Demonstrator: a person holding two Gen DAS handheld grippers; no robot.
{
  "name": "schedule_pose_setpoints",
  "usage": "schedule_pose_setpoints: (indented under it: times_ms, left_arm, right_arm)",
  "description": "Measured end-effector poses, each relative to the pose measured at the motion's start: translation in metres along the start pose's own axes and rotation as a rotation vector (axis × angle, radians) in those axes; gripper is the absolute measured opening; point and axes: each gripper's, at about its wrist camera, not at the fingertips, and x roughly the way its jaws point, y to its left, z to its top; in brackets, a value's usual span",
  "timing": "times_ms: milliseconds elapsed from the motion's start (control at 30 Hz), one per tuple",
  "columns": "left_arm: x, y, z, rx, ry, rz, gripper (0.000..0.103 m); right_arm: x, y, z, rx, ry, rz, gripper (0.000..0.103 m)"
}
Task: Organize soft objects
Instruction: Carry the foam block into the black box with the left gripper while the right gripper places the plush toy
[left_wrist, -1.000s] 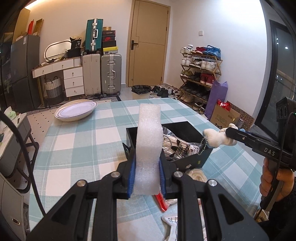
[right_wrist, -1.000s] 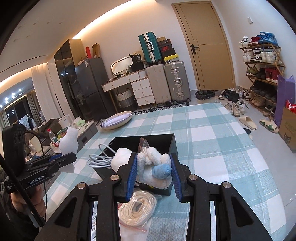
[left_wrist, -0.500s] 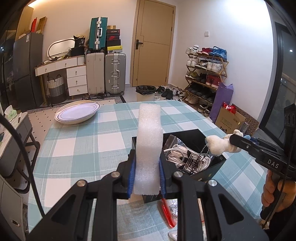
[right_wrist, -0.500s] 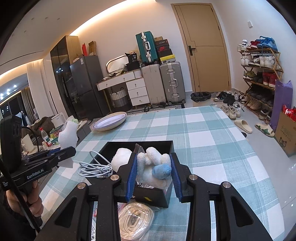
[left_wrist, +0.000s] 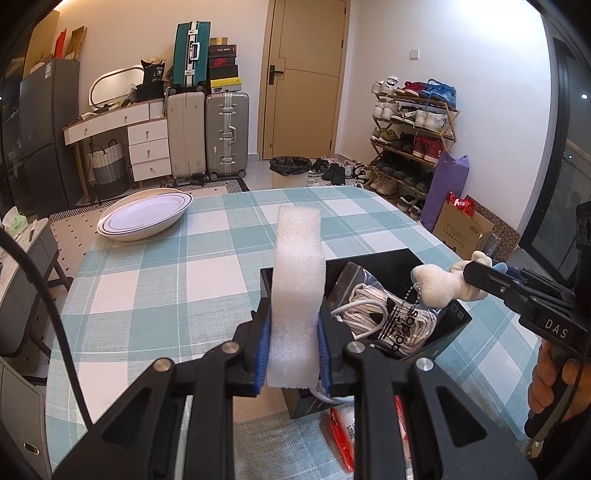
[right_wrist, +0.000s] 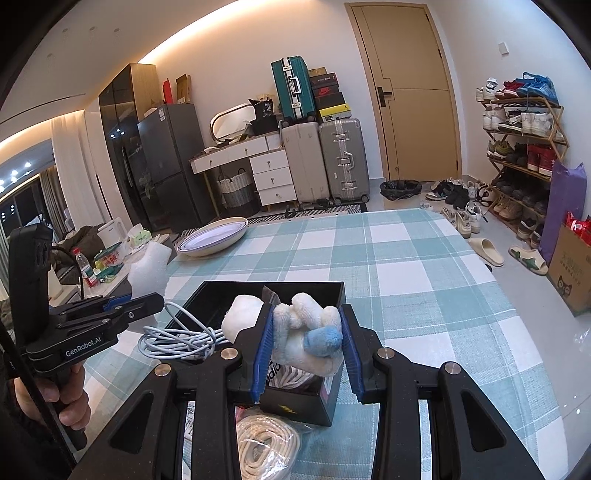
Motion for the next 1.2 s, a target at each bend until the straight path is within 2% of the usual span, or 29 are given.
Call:
schedule_pose_setpoints:
  times_ms: [333,667,1200]
  left_arm:
    - [0.015,-0.013,0.003,0.032,0.031,-0.024,0.020]
    - [0.028,-0.023,0.004,0.064,0.053,-0.025,0.020]
    - [0.046,-0.032,0.001,0.097,0.095,-0.018,0.020]
  right_arm:
    - [0.014,0.000,0.002,-0.007,0.019,0.007,0.035]
    - [0.029,0.001,0.003,-0.001,0.038,-0.026,0.035]
    - [0.047,0.012,0.008,-0.021,0.057,-0.016,0.035]
